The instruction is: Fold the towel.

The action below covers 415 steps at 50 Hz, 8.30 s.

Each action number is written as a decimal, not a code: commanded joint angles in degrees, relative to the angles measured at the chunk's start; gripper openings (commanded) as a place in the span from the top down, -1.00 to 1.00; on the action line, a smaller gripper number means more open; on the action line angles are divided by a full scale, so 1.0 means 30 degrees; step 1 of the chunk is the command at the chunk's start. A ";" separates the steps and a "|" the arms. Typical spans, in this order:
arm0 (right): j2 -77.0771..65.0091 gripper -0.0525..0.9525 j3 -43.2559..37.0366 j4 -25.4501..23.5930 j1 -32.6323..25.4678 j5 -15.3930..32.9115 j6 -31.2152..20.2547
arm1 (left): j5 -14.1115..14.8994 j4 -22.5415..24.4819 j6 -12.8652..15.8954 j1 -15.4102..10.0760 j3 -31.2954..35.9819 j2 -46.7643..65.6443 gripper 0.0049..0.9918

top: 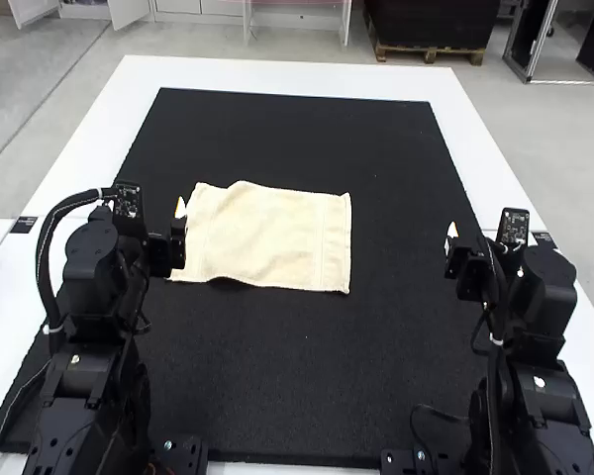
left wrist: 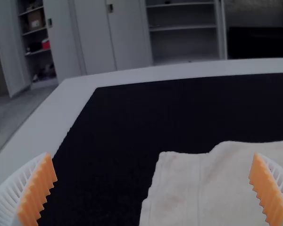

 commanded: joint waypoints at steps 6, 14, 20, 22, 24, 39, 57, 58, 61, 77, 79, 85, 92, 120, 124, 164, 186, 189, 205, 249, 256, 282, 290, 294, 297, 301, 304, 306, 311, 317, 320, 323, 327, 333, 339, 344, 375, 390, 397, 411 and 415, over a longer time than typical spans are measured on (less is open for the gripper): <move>-0.0112 -0.93 -0.0106 -0.0062 0.0017 -0.0379 0.0218 | 0.0101 0.0048 -0.0190 -0.0160 -0.0069 -0.0121 -0.94; -0.0142 -0.93 -0.0076 -0.0091 0.0017 -0.0379 0.0218 | 0.0072 0.0048 -0.0190 -0.0160 -0.0069 -0.0091 -0.94; -0.0112 -0.93 -0.0106 -0.0091 0.0017 -0.0379 0.0218 | 0.0072 0.0048 -0.0190 -0.0160 -0.0069 -0.0121 -0.94; -0.0112 -0.93 -0.0106 -0.0062 0.0017 -0.0379 0.0218 | 0.0101 0.0048 -0.0190 -0.0190 -0.0098 -0.0091 -0.94; -0.0142 -0.93 -0.0106 -0.0121 0.0017 -0.0379 0.0189 | 0.0101 0.0048 -0.0044 -0.0160 -0.0069 -0.0091 -0.94; -0.0142 -0.91 -0.0106 0.1608 -0.0305 -0.0525 -0.3004 | -0.0046 0.2187 0.0601 0.0045 -0.0069 -0.0091 -0.92; -0.0083 -0.91 0.0334 0.9401 -0.4553 0.0149 -0.5143 | -0.3239 0.7167 0.0747 0.0660 0.0224 -0.0033 -0.89; -0.0054 -0.91 0.0510 0.8932 -0.4699 0.0061 -0.4967 | -0.3239 0.7226 0.0747 0.0660 0.0370 -0.0003 -0.89; 0.0356 -0.91 0.1594 0.7584 -0.5168 -0.0789 -0.3385 | -0.3210 0.7167 0.0776 0.0601 0.1366 0.0436 -0.90; 1.3423 -0.91 1.1760 0.5504 -0.5725 -0.2898 0.3207 | -0.1833 0.6025 0.0337 0.0220 1.2177 1.3356 -0.94; 1.5327 -0.91 1.2814 0.5123 -0.5637 -0.3133 0.3646 | -0.1628 0.5732 0.0308 0.0308 1.3495 1.5260 -0.93; 1.8960 -0.91 1.4455 0.5299 -0.4904 -0.2547 0.3529 | -0.1481 0.5439 -0.1362 0.0338 1.6191 1.9479 -0.93; 2.0835 -0.90 1.4777 0.6530 -0.2824 -0.1433 0.1976 | -0.2741 0.5087 -0.3560 0.0338 1.6982 2.2409 -0.92; 2.6167 -0.91 1.3605 0.6178 0.3387 -0.1375 0.2884 | -0.1628 0.4882 0.1714 0.1129 1.2265 2.4753 -0.94; 2.6196 -0.92 1.3371 0.6500 0.3475 -0.1404 0.3119 | 0.0365 0.3330 0.1216 0.1744 1.2587 2.5368 -0.94; 3.2231 -0.90 1.5773 0.6647 0.5701 -0.3982 0.3265 | 0.7161 0.2392 0.2065 0.4234 1.6542 3.2633 -0.93; 3.5102 -0.90 1.7414 0.6969 0.5965 -0.4363 0.3880 | 0.7279 0.3564 0.2856 0.3765 1.8740 3.6735 -0.93; 3.5483 -0.90 1.7648 0.6998 0.6053 -0.4392 0.4144 | 0.7279 0.3769 0.2856 0.3765 1.9033 3.7174 -0.93; 3.7300 -0.90 1.8762 0.7438 0.6287 -0.4715 0.4671 | 0.7425 0.4736 0.2739 0.3238 1.9589 3.8463 -0.94; 4.0932 -0.90 2.0988 0.7936 0.7723 -0.4685 0.4671 | 0.7454 0.6259 0.1860 0.3385 2.0409 3.9870 -0.82; 4.1313 -0.90 2.1135 0.7995 0.7723 -0.4685 0.4701 | 0.7454 0.6113 0.1831 0.3355 2.0468 4.0163 -0.82; 4.2485 0.93 2.1633 0.7936 0.7898 -0.6267 0.4466 | 0.7484 0.6376 0.2446 0.3238 2.0439 4.1335 0.96; 4.2514 0.93 2.1574 0.7907 0.7752 -0.6443 0.4173 | 0.7777 0.6611 0.2446 0.3267 2.0204 4.1393 0.95; 4.2192 0.93 2.1545 0.7936 0.7547 -0.6824 0.4027 | 0.8011 0.6552 0.2446 0.3355 2.0263 4.1217 0.95; 4.1723 0.93 2.1515 0.7965 0.7342 -0.6824 0.3968 | 0.8040 0.6552 0.2417 0.3355 2.0322 4.1042 0.95; 4.1079 0.93 2.1515 0.7936 0.7078 -0.6824 0.4027 | 0.8333 0.6552 0.2329 0.3531 2.0439 4.0690 0.95; 4.0610 0.93 2.1486 0.7936 0.6902 -0.6853 0.4027 | 0.8626 0.6406 0.2270 0.3678 2.0468 4.0485 0.95; 4.0229 0.93 2.1369 0.7936 0.6814 -0.6853 0.4027 | 0.8831 0.6347 0.2241 0.3765 2.0497 4.0309 0.95; 3.9409 0.93 2.1105 0.7936 0.6668 -0.6853 0.3998 | 0.9095 0.6289 0.2007 0.3941 2.0497 3.9870 0.95; 3.8764 0.93 2.0871 0.7907 0.6609 -0.6853 0.3939 | 0.9564 0.5937 0.1919 0.4088 2.0497 3.9254 0.96; 3.8354 0.93 2.0695 0.7877 0.6521 -0.6883 0.3968 | 0.9915 0.5585 0.1919 0.4234 2.0497 3.8932 0.96; 3.8061 0.93 2.0519 0.7848 0.6463 -0.7000 0.4027 | 1.0091 0.5234 0.1948 0.4322 2.0497 3.8698 0.96; 3.7798 0.93 2.0285 0.7614 0.6463 -0.7293 0.4085 | 1.0472 0.4414 0.2007 0.4556 2.0497 3.8405 0.96; 3.7241 0.93 1.9787 0.7174 0.6346 -0.7674 0.4115 | 1.1058 0.2831 0.2651 0.5054 2.0263 3.7878 0.96; 3.6626 0.93 1.9494 0.6705 0.6258 -0.7879 0.4173 | 1.1175 0.2099 0.3354 0.5670 1.9765 3.7379 0.96; 3.6128 0.93 1.9230 0.6325 0.6170 -0.8055 0.4144 | 1.1204 0.1689 0.3647 0.6256 1.9443 3.6794 0.96; 3.3052 0.93 1.7414 0.3893 0.6023 -0.9402 0.4173 | 1.2962 -0.0889 0.4409 0.6842 1.7245 3.2868 0.96; 3.1499 0.93 1.6213 0.3014 0.6023 -0.9842 0.4232 | 1.2962 -0.1944 0.4702 0.6871 1.5986 3.0963 0.96; 3.1059 0.93 1.5627 0.2692 0.6023 -0.9930 0.4203 | 1.2845 -0.2120 0.4790 0.7076 1.5136 3.0260 0.96; 3.0708 0.93 1.4426 0.2545 0.6023 -1.0047 0.4144 | 1.2464 -0.1680 0.4966 0.8160 1.3466 2.9411 0.96; 3.0708 0.93 1.4045 0.2663 0.5994 -1.0047 0.4115 | 1.2318 -0.1299 0.5083 0.8424 1.3027 2.9411 0.96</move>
